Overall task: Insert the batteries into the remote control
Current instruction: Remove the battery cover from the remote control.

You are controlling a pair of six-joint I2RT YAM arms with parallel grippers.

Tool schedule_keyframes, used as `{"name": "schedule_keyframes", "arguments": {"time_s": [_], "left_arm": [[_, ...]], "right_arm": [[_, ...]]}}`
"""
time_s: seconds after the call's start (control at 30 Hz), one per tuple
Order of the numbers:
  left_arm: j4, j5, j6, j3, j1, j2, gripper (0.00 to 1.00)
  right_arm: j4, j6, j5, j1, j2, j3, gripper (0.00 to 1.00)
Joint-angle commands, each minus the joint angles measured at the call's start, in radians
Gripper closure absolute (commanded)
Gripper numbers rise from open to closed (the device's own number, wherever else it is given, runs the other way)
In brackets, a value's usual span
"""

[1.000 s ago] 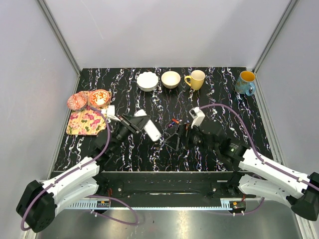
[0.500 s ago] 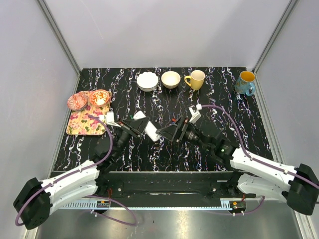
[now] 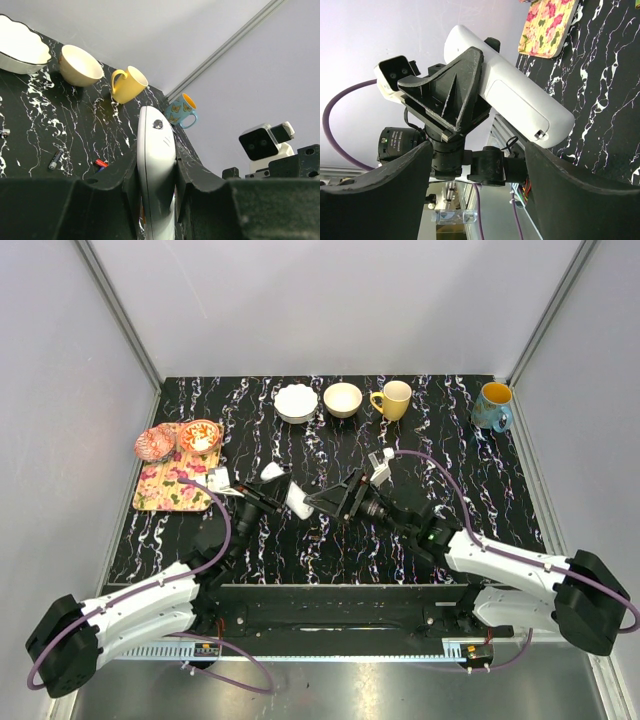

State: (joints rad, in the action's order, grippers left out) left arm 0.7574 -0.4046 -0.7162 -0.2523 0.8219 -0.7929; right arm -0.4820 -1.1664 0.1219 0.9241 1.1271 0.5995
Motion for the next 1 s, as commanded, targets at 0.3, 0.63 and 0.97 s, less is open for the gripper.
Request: {"name": "schedule_keyframes", "arguments": {"time_s": [0.3,0.63,0.97], "left_arm": [[0.117,-0.028,0.027,-0.024,0.008,0.026,1.0],[0.137,-0.01,0.049,-0.01,0.017,0.023,1.0],[0.12,-0.023,0.077,-0.008,0.033,0.026,1.0]], "right_arm": [[-0.113,-0.078,0.038,0.005,0.076,-0.015,0.24],[-0.115,-0.073,0.028,0.004,0.08,-0.006,0.25],[-0.106,-0.058,0.018,0.001,0.068,-0.007,0.25]]}}
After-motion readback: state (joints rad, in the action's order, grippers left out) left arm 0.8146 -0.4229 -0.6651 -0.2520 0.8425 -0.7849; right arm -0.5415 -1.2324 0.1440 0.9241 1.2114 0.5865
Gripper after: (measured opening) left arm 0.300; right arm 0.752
